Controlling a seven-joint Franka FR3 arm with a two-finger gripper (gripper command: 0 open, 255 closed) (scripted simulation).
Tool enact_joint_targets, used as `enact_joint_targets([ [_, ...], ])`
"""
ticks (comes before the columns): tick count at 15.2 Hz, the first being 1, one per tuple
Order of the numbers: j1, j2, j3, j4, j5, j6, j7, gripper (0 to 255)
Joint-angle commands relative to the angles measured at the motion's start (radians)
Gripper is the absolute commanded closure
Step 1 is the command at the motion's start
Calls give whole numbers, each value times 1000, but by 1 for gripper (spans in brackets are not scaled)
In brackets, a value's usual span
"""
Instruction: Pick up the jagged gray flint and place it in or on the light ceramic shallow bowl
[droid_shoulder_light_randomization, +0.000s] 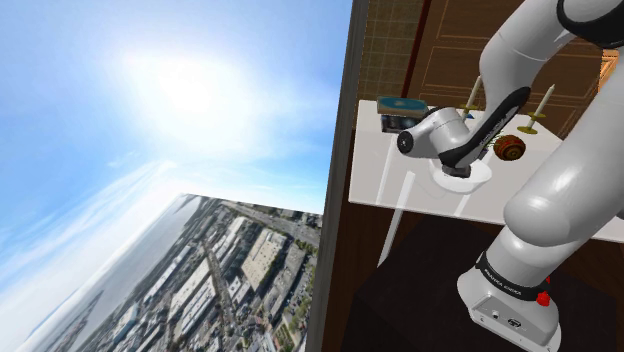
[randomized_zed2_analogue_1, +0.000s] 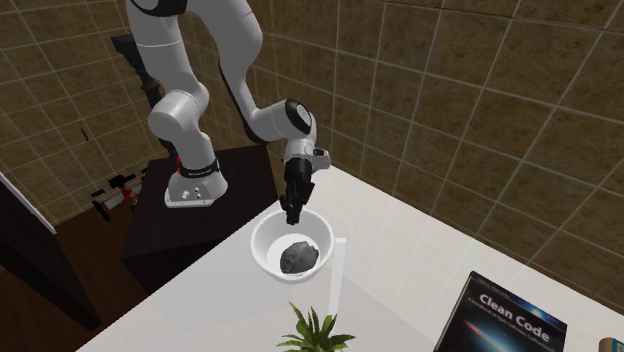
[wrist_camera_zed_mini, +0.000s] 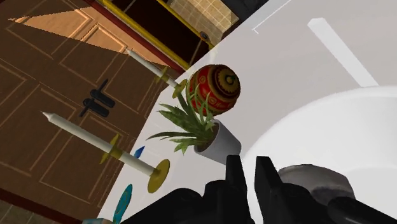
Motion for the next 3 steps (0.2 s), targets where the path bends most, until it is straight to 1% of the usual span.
enact_joint_targets([
  [1, 1, -29, 0, 0, -8, -7, -32, 255],
  [3, 1, -62, 1, -5, -1, -11, -61, 255],
])
